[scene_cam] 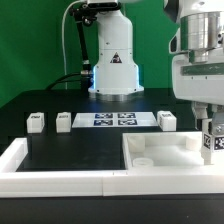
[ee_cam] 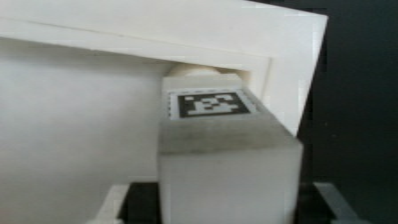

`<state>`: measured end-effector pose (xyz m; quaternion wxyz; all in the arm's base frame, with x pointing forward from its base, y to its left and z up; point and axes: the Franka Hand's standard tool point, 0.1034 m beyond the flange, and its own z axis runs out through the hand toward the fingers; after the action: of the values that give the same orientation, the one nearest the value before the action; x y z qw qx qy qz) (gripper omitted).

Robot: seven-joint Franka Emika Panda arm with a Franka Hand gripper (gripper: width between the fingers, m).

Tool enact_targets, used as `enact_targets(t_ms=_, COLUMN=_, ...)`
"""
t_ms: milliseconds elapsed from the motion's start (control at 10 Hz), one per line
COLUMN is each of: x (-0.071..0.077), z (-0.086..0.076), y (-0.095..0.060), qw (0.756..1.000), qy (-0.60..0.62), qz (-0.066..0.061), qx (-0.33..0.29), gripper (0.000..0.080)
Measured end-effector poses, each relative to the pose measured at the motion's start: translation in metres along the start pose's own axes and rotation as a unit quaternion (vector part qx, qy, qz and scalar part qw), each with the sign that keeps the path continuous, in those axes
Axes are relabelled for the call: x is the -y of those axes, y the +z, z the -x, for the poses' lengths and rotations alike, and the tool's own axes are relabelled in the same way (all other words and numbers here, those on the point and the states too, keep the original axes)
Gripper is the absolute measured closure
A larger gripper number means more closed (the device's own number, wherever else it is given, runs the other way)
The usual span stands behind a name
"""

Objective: Assemble square table

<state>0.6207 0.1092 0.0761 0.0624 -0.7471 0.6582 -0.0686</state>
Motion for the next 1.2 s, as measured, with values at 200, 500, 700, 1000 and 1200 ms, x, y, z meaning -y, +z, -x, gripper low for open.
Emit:
enact_targets(t_ms=200, x=-0.001, z=0.001, y=0.0, qw=0.993, qy=0.117, qz=0.009, qx=0.012, gripper=0.0499)
enact_targets(t_ms=500, x=-0.002, z=0.002, y=0.001, qw=0.995, qy=0.097, qz=0.009, qx=0.012, gripper=0.0329)
enact_targets(t_ms=700, x=-0.004, z=0.004, y=0.002, qw=0.999, qy=0.039, qz=0.005, qx=0.011, gripper=0.0163)
enact_targets(t_ms=1000, x=-0.004, z=0.017, y=0.003, qw=0.992, qy=-0.127, qz=0.003, qx=0.015, gripper=0.0152)
enact_targets(t_ms=1200, x=-0.004, z=0.021, y=0.002, qw=0.978, qy=-0.209, qz=0.001, qx=0.016, gripper=0.0151)
